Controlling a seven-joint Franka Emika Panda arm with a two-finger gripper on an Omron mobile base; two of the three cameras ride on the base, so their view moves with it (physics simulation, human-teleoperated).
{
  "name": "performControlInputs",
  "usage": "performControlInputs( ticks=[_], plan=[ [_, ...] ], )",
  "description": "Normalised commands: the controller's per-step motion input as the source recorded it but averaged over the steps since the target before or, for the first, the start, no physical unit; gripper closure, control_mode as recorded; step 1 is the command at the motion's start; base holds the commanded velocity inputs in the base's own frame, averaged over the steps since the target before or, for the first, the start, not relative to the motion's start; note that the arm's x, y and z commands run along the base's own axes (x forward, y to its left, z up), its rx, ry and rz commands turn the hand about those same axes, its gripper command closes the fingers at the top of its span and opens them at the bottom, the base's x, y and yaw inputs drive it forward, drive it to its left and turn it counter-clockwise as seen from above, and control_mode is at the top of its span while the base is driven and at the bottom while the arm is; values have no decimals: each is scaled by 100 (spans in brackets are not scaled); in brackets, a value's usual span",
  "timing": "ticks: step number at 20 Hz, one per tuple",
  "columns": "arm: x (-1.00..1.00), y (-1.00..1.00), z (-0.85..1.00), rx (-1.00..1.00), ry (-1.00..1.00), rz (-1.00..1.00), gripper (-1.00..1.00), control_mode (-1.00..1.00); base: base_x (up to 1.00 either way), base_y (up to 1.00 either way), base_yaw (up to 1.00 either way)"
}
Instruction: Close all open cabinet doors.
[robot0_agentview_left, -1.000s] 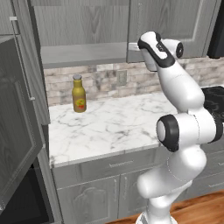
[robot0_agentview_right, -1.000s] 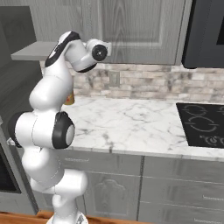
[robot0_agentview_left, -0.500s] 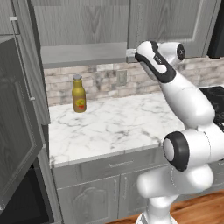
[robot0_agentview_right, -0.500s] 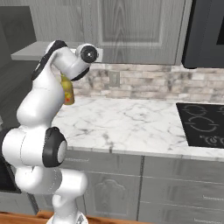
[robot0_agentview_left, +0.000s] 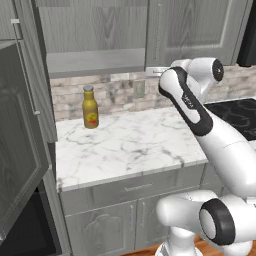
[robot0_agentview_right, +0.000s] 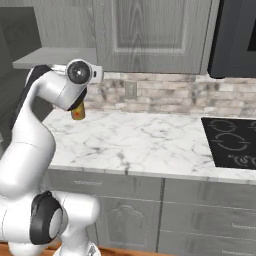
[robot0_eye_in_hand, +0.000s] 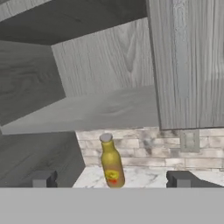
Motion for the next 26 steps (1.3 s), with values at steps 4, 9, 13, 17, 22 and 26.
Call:
performControlInputs(
  ticks=[4, 9, 13, 17, 22, 26],
  plan=[
    [-100, 18, 1, 0, -9, 0, -100, -100, 0, 0, 0],
    [-100, 7, 15, 0, -16, 0, -100, -100, 0, 0, 0],
    [-100, 1, 28, 0, -23, 0, -100, -100, 0, 0, 0],
    [-100, 12, 37, 0, -26, 0, -100, -100, 0, 0, 0],
    [-100, 19, 49, 0, -20, 0, -100, -100, 0, 0, 0],
    [-91, 10, 59, 0, -7, 1, -100, -100, 0, 0, 0]
  ],
)
